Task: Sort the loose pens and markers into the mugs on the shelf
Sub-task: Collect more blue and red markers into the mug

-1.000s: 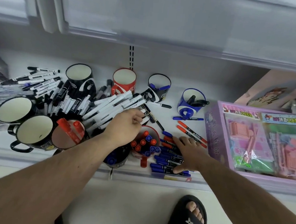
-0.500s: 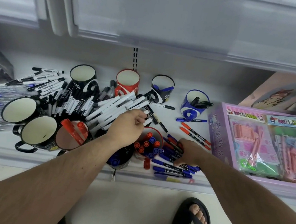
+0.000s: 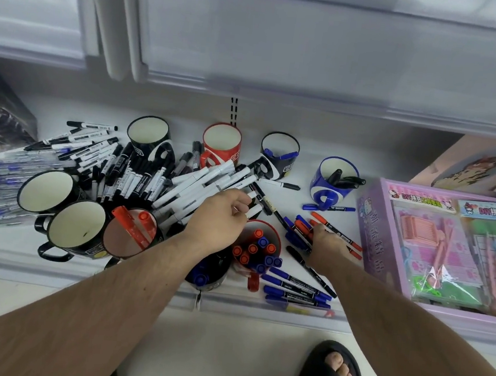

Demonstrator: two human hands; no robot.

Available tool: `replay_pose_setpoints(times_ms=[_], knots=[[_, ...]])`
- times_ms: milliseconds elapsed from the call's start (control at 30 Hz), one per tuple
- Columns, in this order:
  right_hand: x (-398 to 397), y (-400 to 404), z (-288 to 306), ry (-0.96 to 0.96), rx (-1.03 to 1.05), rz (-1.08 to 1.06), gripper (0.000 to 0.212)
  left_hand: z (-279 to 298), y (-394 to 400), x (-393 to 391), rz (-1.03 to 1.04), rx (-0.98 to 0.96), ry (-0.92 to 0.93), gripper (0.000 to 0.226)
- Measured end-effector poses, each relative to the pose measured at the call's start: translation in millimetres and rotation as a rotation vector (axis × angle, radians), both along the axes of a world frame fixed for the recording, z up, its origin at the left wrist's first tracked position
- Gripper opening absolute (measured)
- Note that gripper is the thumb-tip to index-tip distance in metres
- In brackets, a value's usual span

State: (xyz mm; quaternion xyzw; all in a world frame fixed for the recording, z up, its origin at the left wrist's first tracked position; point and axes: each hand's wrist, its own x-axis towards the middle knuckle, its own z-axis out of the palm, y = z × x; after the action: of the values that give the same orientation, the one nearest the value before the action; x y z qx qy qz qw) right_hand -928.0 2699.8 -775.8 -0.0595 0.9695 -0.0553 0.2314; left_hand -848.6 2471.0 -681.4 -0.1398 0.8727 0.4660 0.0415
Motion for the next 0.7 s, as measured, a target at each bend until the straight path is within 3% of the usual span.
replay_pose_setpoints(times_ms=[200, 400, 467, 533, 700], knots=[[-2.5, -3.4, 9.1, 0.012, -0.058, -0.106, 0.066, 8.5, 1.8, -1.5, 0.029, 0.039, 0.021, 0.028], [-10.5, -16.1, 78.2, 0.002, -0.486, -0.267, 0.041, 20.0, 11.4, -4.2, 0.128, 0.147, 0.089, 0.020], [-3.1, -26.2, 111.0, -0.029, -0.658, -0.317, 0.034, 27.7, 20.2, -2.8, 0.291, 0.365, 0.092, 0.014], [10.5, -40.2, 143.0, -0.063, -0.830, -0.358, 0.028, 43.6, 30.2, 2.0, 0.385, 0.715, -0.010, 0.007], [54.8, -90.9, 192.1, -0.180, -1.112, -0.426, 0.025, 84.5, 41.4, 21.9, 0.168, 1.269, -0.283, 0.048]])
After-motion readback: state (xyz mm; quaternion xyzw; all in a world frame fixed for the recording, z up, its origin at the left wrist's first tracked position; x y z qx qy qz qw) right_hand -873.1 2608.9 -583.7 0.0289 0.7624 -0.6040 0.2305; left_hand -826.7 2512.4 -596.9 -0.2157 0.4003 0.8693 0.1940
